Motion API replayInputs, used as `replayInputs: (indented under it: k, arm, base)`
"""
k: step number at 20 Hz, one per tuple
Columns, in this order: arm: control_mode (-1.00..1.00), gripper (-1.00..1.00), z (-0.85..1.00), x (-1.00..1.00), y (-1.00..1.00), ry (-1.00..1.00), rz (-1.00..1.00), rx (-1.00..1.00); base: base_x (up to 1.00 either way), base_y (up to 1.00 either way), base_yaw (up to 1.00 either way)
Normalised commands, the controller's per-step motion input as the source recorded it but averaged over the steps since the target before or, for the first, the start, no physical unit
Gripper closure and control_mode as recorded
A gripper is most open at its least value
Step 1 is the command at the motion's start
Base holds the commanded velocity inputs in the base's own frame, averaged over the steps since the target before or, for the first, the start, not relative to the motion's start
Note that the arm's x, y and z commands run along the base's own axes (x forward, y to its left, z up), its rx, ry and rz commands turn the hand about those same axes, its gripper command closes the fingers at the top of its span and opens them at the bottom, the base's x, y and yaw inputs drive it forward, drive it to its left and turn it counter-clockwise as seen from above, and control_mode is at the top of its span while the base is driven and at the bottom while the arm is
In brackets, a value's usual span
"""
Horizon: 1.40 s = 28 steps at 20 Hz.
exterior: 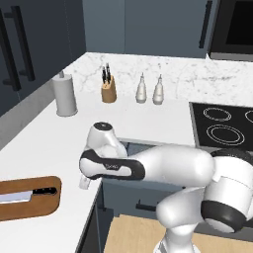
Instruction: Pick up the knife from the drawer and place it on the cutting board. Then place the meat from the plate to the cutting board.
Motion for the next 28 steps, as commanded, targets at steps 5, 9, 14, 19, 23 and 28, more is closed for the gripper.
replayInputs:
  k: [5,9,14,19,23,28]
  arm:
    - [-1.00,-1.00,0.62,0.00,-1.00,0.00,-0.06,0.11]
    - [-1.00,-1.00,0.72,0.02,-1.00,0.00,-0.11,0.04]
    - [-1.00,-1.00,0.17,0.00,-0.96,0.00,-0.19,-0.05]
    - [-1.00,-1.00,0.08,0.00,-0.81,0.03,-0.30,-0.18]
    - [-1.00,-1.00,0.17,0.00,-0.98,0.12,-0.43,-0.10]
    - [-1.00,-1.00,0.57,0.00,-0.55,0.07,-0.38,0.00]
  base:
    - [0.00,0.00,0.00]
    - [0.00,0.00,0.00]
    - [0.00,0.00,0.00]
    - [0.00,0.00,0.00]
    - [0.00,0.00,0.00]
    - [0.00,0.00,0.00]
